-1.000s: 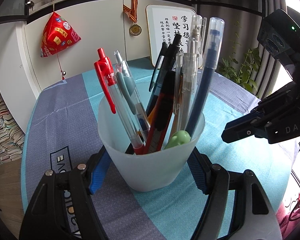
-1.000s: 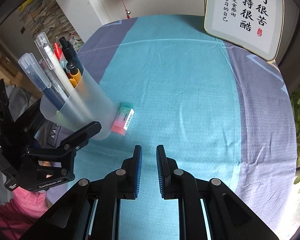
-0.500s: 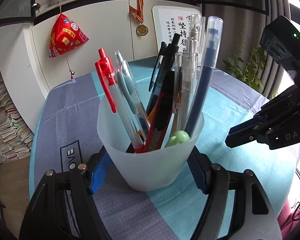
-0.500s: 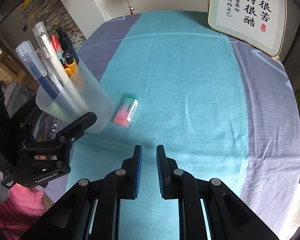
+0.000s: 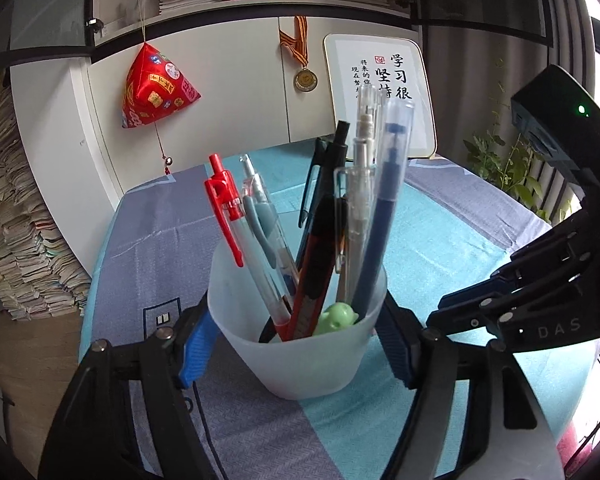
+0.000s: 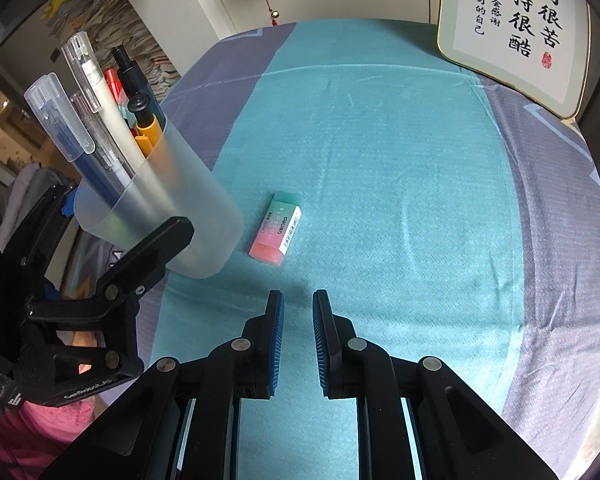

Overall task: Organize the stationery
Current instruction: 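Move the right gripper to the pink-green eraser and grasp it, then lift the eraser with the right gripper and drop it into the cup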

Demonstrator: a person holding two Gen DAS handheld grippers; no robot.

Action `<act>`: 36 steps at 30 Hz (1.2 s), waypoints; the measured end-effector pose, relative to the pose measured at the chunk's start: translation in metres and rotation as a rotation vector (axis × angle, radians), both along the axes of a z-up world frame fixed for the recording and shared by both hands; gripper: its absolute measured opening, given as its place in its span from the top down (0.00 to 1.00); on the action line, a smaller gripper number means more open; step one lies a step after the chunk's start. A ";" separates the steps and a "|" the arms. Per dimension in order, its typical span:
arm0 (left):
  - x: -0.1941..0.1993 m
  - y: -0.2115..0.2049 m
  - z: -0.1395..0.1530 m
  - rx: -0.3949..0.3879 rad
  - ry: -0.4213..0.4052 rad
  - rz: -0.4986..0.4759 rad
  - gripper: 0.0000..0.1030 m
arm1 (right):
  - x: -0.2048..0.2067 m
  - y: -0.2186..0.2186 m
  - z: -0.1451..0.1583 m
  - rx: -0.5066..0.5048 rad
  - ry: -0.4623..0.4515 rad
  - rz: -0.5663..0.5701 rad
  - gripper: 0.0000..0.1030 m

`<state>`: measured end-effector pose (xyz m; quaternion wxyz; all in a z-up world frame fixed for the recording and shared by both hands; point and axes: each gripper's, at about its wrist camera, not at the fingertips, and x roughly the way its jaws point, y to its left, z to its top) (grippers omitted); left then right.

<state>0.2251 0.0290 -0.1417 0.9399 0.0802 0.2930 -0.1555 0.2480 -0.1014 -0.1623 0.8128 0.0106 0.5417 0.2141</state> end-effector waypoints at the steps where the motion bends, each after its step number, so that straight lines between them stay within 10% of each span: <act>1: -0.002 0.001 -0.001 0.003 -0.007 0.003 0.33 | 0.001 0.000 0.001 0.007 -0.005 0.000 0.85; 8: -0.007 0.015 -0.002 0.039 -0.039 0.027 0.33 | 0.029 0.007 0.002 0.037 0.010 -0.084 0.85; 12: -0.006 0.026 -0.002 0.019 -0.035 0.050 0.32 | 0.048 0.018 0.002 0.039 0.027 -0.128 0.68; 29: -0.005 0.040 -0.005 -0.043 -0.048 0.045 0.32 | 0.061 0.041 -0.007 -0.065 0.045 -0.153 0.79; 36: 0.000 0.044 -0.005 -0.065 -0.024 0.033 0.32 | 0.032 0.026 0.035 0.001 -0.054 -0.134 0.79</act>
